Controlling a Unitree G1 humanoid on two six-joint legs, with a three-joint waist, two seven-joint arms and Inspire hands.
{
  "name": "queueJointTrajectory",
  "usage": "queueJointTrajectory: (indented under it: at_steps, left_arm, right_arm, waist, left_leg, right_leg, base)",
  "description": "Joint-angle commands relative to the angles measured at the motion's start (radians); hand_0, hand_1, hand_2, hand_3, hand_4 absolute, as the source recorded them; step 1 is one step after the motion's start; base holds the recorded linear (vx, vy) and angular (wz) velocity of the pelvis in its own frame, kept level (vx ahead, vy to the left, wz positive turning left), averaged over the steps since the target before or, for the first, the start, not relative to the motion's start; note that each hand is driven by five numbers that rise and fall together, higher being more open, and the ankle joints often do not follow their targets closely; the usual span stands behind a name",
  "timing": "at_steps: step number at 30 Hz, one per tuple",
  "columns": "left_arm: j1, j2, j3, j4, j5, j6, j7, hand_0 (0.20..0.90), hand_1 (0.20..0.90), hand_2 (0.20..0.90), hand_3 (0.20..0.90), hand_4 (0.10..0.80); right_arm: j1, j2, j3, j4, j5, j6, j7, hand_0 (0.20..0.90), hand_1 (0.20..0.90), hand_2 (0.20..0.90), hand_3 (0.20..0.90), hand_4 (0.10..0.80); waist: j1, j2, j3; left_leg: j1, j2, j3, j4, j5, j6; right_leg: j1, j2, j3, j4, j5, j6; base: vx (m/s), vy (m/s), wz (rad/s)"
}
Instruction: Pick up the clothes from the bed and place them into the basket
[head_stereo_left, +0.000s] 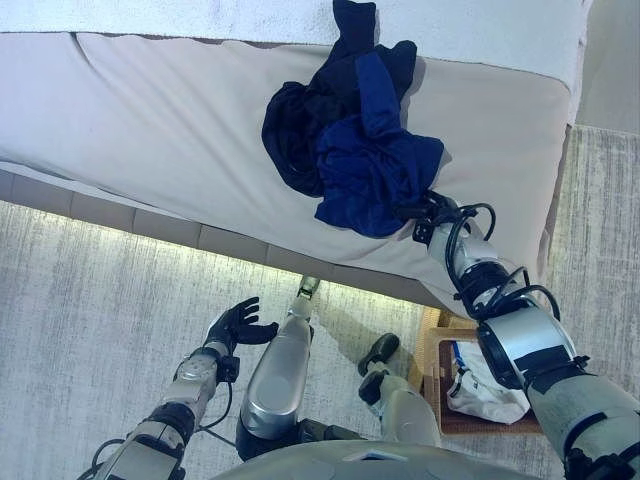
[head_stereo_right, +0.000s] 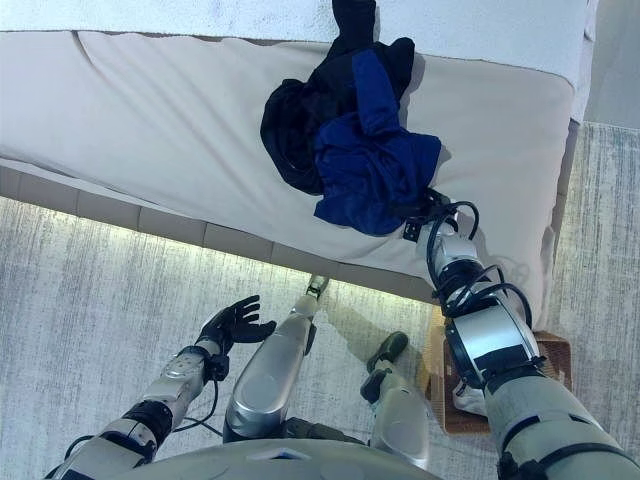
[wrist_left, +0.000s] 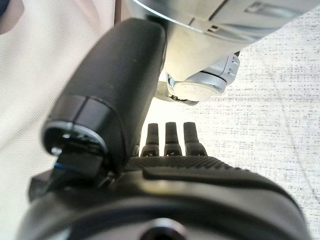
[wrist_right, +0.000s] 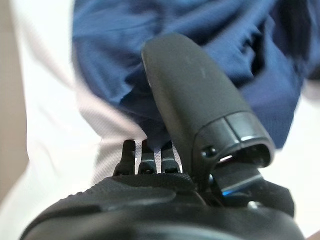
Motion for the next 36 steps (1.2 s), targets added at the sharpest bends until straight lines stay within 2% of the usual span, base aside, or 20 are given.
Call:
queueJointTrajectory:
  at_steps: [1, 10, 13, 16, 21, 23, 29, 36]
  left_arm:
    - [0.002, -0.01, -0.084, -0.036, -0.016, -0.022, 0.0, 0.9, 0.9, 0.9, 0.9, 0.8]
    - [0.025, -0.008, -0.083, -0.039, -0.004, -0.027, 0.011, 0.9, 0.9, 0.9, 0.9, 0.8]
    - [0.047, -0.016, -0.07, -0.027, 0.015, -0.034, 0.024, 0.9, 0.9, 0.9, 0.9, 0.8]
    - [0.062, -0.015, -0.054, -0.012, 0.027, -0.039, 0.026, 0.9, 0.9, 0.9, 0.9, 0.8]
    - [0.095, -0.004, -0.024, 0.012, 0.057, -0.025, 0.016, 0.9, 0.9, 0.9, 0.9, 0.8]
    - [0.123, 0.003, -0.01, 0.022, 0.084, -0.023, 0.002, 0.9, 0.9, 0.9, 0.9, 0.8]
    - [0.178, 0.005, 0.028, 0.066, 0.153, -0.008, -0.013, 0.9, 0.9, 0.9, 0.9, 0.8]
    - [0.206, 0.001, 0.051, 0.133, 0.212, 0.011, -0.022, 0.9, 0.9, 0.9, 0.9, 0.8]
  right_arm:
    - [-0.257, 0.056, 0.055, -0.189, -0.028, -0.115, 0.137, 0.3, 0.3, 0.3, 0.2, 0.1]
    - [-0.302, 0.085, 0.065, -0.258, -0.067, -0.207, 0.041, 0.3, 0.3, 0.3, 0.2, 0.1]
    - [-0.278, 0.077, 0.023, -0.424, -0.093, -0.298, -0.066, 0.3, 0.3, 0.3, 0.2, 0.1]
    - [-0.244, 0.078, -0.008, -0.551, -0.139, -0.353, -0.107, 0.3, 0.3, 0.3, 0.2, 0.1]
    - [-0.183, 0.026, -0.076, -0.799, -0.213, -0.376, -0.177, 0.3, 0.3, 0.3, 0.2, 0.1]
    - [-0.148, -0.034, -0.109, -0.877, -0.263, -0.378, -0.205, 0.3, 0.3, 0.3, 0.2, 0.1]
    - [-0.062, -0.153, -0.189, -0.985, -0.266, -0.38, -0.246, 0.3, 0.3, 0.3, 0.2, 0.1]
    - [0.03, -0.214, -0.241, -1.041, -0.293, -0.381, -0.302, 0.3, 0.3, 0.3, 0.2, 0.1]
  waist:
    - [0.064, 0.034, 0.02]
    - [0.087, 0.015, 0.033]
    - [0.079, 0.001, 0.023]
    - [0.069, -0.012, 0.006]
    - [0.041, -0.035, -0.064]
    - [0.022, -0.04, -0.107]
    - [-0.016, -0.061, -0.214]
    - [-0.059, -0.073, -0.32]
  left_leg:
    - [0.035, -0.068, 0.027, 0.038, -0.141, 0.081]
    - [0.036, -0.067, 0.027, 0.024, -0.143, 0.081]
    - [0.057, -0.057, 0.033, 0.015, -0.153, 0.084]
    - [0.076, -0.051, 0.038, 0.004, -0.16, 0.088]
    - [0.138, -0.04, 0.043, -0.026, -0.176, 0.095]
    - [0.166, -0.042, 0.049, -0.039, -0.162, 0.105]
    - [0.261, -0.036, 0.067, -0.087, -0.173, 0.108]
    - [0.338, -0.023, 0.11, -0.132, -0.178, 0.106]
  right_leg:
    - [-0.092, -0.001, 0.017, 0.105, 0.029, -0.033]
    - [-0.08, 0.003, -0.012, 0.083, 0.047, -0.026]
    - [-0.064, 0.001, -0.009, 0.082, 0.048, -0.024]
    - [-0.05, 0.002, 0.0, 0.08, 0.045, -0.025]
    - [-0.007, 0.004, 0.024, 0.089, 0.033, -0.026]
    - [0.012, -0.001, 0.021, 0.089, 0.06, -0.027]
    - [0.072, 0.006, 0.046, 0.078, 0.081, -0.005]
    - [0.124, 0.027, 0.06, 0.035, 0.083, 0.005]
  base:
    - [-0.006, -0.041, 0.19]
    - [-0.006, -0.014, 0.16]
    - [0.003, -0.006, 0.1]
    - [0.013, -0.012, 0.09]
    - [0.052, -0.007, -0.06]
    - [0.038, 0.023, -0.12]
    - [0.116, -0.044, -0.14]
    - [0.085, -0.08, -0.11]
